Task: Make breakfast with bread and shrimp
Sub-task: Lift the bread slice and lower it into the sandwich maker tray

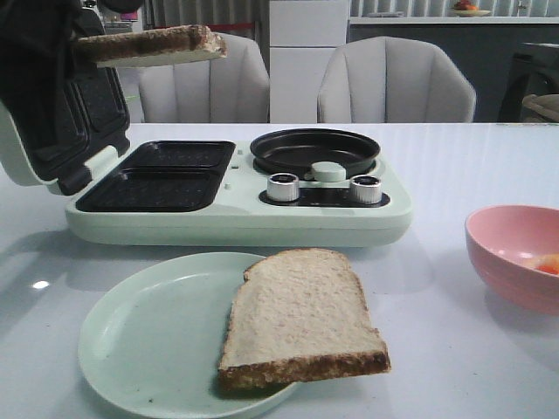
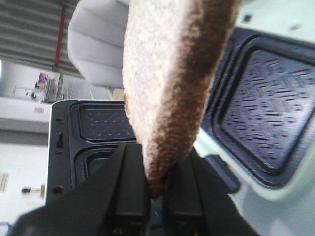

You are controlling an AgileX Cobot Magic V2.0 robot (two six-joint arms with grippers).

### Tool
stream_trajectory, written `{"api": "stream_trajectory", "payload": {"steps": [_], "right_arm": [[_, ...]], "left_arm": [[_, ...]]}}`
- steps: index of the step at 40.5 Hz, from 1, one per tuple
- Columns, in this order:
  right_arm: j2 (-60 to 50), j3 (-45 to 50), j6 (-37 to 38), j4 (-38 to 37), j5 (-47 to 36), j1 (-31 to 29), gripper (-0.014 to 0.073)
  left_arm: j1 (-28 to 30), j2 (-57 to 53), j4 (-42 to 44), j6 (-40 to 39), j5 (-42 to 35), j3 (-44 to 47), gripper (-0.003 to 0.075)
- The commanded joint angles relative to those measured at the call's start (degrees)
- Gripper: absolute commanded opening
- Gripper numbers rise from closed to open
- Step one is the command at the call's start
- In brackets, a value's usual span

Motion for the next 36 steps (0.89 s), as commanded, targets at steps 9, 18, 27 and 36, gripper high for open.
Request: {"api": "stream_trajectory", "payload": {"steps": [9,18,27,36], "right_arm": [[0.63,-1.61,-0.19,-0.40,-5.00,-0.22,0.0477],[0.63,-1.61,-0.19,-0.40,-5.00,-0.22,0.0477],[0.63,-1.61,-0.19,-0.40,-5.00,-0.22,0.0477],[0.63,-1.61,-0.19,-0.40,-5.00,-0.22,0.0477]], "left_arm": [[9.63,14.03,3.80,2.94,-5.77,-17.57,0.0102],[14.98,22.95,3.80,2.94,-11.92,-28.68,0.0102],[17.96,29.42,3.80,5.57,-13.75,-33.92,0.0102],[18.52,33.10,3.80,7.17,-14.43,-33.94,0.0102]]}}
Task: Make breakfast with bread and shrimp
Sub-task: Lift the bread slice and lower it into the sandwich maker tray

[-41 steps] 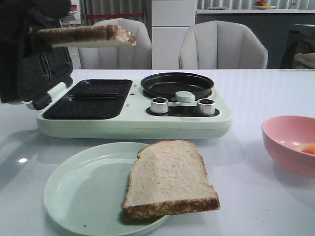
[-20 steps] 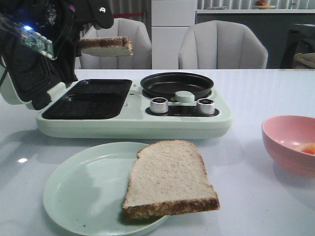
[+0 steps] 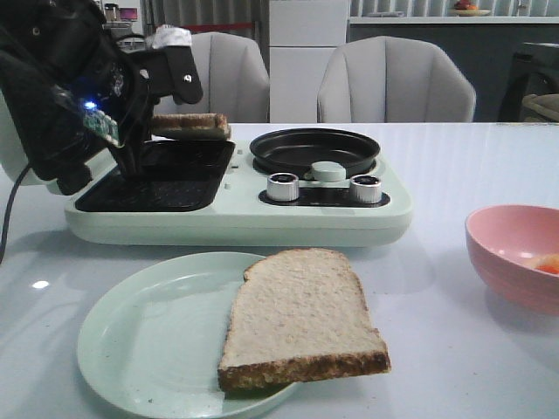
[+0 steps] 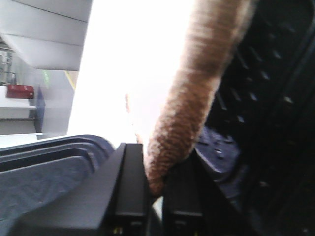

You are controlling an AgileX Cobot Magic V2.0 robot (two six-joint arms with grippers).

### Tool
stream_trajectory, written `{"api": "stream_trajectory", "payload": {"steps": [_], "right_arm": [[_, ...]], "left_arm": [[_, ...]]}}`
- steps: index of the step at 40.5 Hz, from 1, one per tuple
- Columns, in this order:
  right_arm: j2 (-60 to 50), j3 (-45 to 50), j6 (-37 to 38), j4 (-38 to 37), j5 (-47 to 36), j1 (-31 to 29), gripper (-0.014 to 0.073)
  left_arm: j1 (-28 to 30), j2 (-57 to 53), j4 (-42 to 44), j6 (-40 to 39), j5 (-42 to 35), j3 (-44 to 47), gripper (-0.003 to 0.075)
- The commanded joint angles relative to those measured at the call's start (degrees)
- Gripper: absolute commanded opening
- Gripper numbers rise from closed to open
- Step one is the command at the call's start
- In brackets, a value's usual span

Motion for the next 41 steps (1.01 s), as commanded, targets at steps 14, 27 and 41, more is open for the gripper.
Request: {"api": "stream_trajectory", "payload": {"steps": [14,27,41], "right_arm": [[0.63,-1.61,-0.19,-0.40,-5.00,-0.22,0.0477],[0.63,-1.61,-0.19,-0.40,-5.00,-0.22,0.0477],[0.63,-1.61,-0.19,-0.40,-5.00,-0.22,0.0477]], "left_arm": [[0.09,-2.58,2.95,-0.10,3.92,-2.03,0.0472],[-1.34,-8.20,2.95,-0.10,4.18,-0.24,0.0489],[-5.24,-18.16,0.52,1.61,8.32,9.53,0.0478]]}}
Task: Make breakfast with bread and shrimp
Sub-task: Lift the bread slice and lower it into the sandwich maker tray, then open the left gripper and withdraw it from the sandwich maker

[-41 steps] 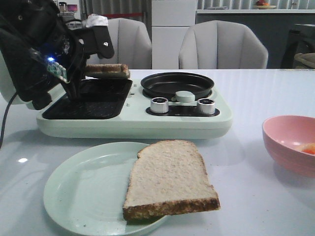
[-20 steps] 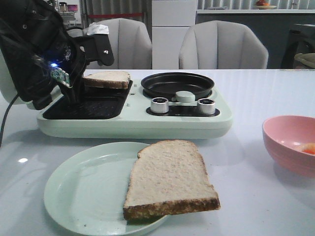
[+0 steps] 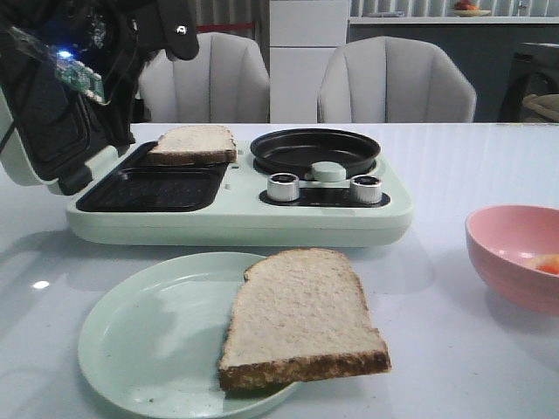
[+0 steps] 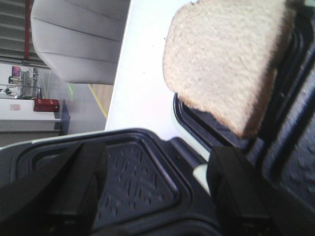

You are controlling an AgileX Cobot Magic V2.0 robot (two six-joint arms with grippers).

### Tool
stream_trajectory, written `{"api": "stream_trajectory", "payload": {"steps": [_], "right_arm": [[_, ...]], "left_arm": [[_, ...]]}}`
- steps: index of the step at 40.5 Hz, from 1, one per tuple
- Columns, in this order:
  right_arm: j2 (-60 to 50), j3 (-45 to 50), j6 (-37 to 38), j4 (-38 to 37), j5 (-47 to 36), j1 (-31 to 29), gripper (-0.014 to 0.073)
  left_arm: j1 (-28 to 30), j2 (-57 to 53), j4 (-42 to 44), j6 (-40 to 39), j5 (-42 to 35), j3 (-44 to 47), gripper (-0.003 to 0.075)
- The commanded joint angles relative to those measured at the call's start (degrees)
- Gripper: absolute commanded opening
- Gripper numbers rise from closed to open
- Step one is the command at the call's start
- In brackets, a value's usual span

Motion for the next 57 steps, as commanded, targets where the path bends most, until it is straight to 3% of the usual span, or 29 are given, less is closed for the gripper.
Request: {"api": "stream_trajectory", "payload": {"steps": [1,6,11,17,21,24,36,57], "right_arm": [[0.63,-1.61,-0.19,-0.40,-5.00,-0.22,0.0477],[0.63,-1.61,-0.19,-0.40,-5.00,-0.22,0.0477],[0.63,-1.61,-0.19,-0.40,-5.00,-0.22,0.0477],[0.63,-1.61,-0.19,-0.40,-5.00,-0.22,0.0477],[0.63,-1.61,-0.19,-0.40,-5.00,-0.22,0.0477],[0.63,-1.61,-0.19,-0.40,-5.00,-0.22,0.0477],[0.63,-1.61,-0.19,-0.40,-5.00,-0.22,0.0477],[0.63,-1.61,-0.07,2.03,-5.06,-0.22,0.0477]], "left_arm": [[-2.11,-6.33,-2.28,0.25,5.99,1.32,0.0468],[-4.77,-12.08,-13.64,0.37,6.01,4.49,0.0423],[-8.65,-18.90,-34.15,8.60,6.70,5.61,0.0379],[-13.00,-26.25,-60.12,21.93,18.44,5.61,0.0362],[-14.85,-30.52,-70.06,22.13,26.39,5.61,0.0362],[-15.52,-34.25,-76.61,22.13,28.30,6.48,0.0362],[-16.41,-51.01,-86.95,22.13,23.56,16.74,0.0362],[-16.41,-72.21,-90.14,22.13,23.48,26.34,0.0362]]}}
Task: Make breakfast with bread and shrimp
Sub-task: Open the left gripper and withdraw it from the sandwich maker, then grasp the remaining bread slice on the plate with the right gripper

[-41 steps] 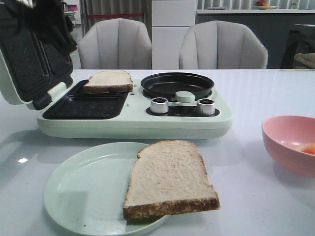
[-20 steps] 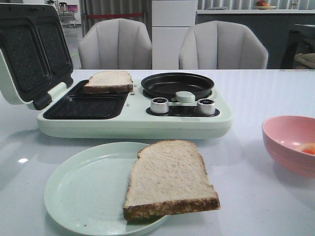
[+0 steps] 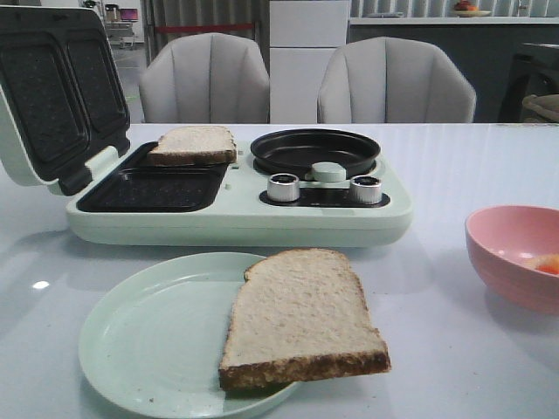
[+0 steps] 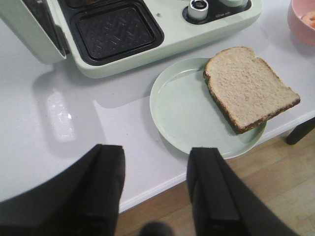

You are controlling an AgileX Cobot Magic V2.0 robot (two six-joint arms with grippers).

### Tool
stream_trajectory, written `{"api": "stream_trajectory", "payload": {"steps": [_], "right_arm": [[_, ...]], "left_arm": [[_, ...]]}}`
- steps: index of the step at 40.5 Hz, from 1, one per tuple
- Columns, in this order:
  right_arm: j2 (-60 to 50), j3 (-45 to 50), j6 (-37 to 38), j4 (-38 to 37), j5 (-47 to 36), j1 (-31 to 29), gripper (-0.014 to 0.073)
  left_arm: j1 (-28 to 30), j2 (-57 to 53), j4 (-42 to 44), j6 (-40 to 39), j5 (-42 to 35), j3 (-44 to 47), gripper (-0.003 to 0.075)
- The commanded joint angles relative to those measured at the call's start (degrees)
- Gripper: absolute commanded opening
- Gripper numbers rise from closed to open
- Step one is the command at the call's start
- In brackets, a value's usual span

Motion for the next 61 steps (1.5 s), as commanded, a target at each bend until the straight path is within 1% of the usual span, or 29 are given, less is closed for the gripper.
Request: {"api": "stream_trajectory", "payload": {"steps": [1,6,9,11,14,17,22,27,32,39,44,47,52,61], "right_arm": [[0.63,-1.61,-0.07,1.73,-5.01,-0.22,0.0477],[1.12,-1.61,-0.14,8.60,-3.52,-0.22,0.0477],[2.71,-1.61,-0.97,13.69,-0.43,-0.22,0.0477],[4.86,-1.61,-2.96,16.69,1.92,-0.22,0.0479],[8.14,-1.61,-8.63,22.23,4.75,-0.20,0.0486],[12.27,-1.61,-15.33,28.61,6.29,-0.13,0.0523],[19.50,-1.61,-27.80,42.57,8.47,-0.09,0.0590],[27.34,-1.61,-37.85,53.76,9.83,0.69,0.0581],[35.07,-1.72,-43.14,61.72,8.87,3.74,0.0581],[45.27,-1.88,-46.37,66.93,3.46,10.68,0.0581],[51.99,-3.43,-46.62,67.74,-0.89,15.76,0.0581],[55.93,-5.32,-46.62,68.73,-1.63,17.74,0.0581],[62.06,-9.40,-46.62,69.34,-1.63,19.61,0.0581],[69.80,-14.57,-46.62,69.28,-1.39,19.81,0.0581]], "left_arm": [[-0.31,-1.68,0.33,-0.10,-3.63,-0.78,0.0362],[-0.31,-2.54,0.33,-0.10,-3.51,-0.54,0.0362],[-0.31,-2.54,0.33,-0.10,-3.86,-0.54,0.0362],[-0.31,-2.54,0.33,-0.10,-3.99,-0.54,0.0362],[-0.31,-2.54,0.33,-0.10,-3.99,-0.54,0.0362],[-0.31,-2.54,0.33,-0.10,-3.99,-0.54,0.0362],[-0.31,-2.54,0.44,-0.10,-3.99,-0.54,0.0362],[-0.31,-2.54,0.44,-0.10,-3.99,-0.54,0.0362],[-0.31,-2.54,0.44,-0.10,-3.99,-0.54,0.0362],[-0.31,-2.54,0.44,-0.10,-3.99,-0.54,0.0362],[-0.31,-2.54,0.44,-0.10,-3.99,-0.54,0.0362],[-0.31,-2.54,0.44,-0.10,-3.99,-0.54,0.0362],[-0.31,-2.54,0.44,-0.10,-3.99,-0.54,0.0362],[-0.31,-2.54,0.44,-0.10,-3.99,-0.54,0.0362]]}}
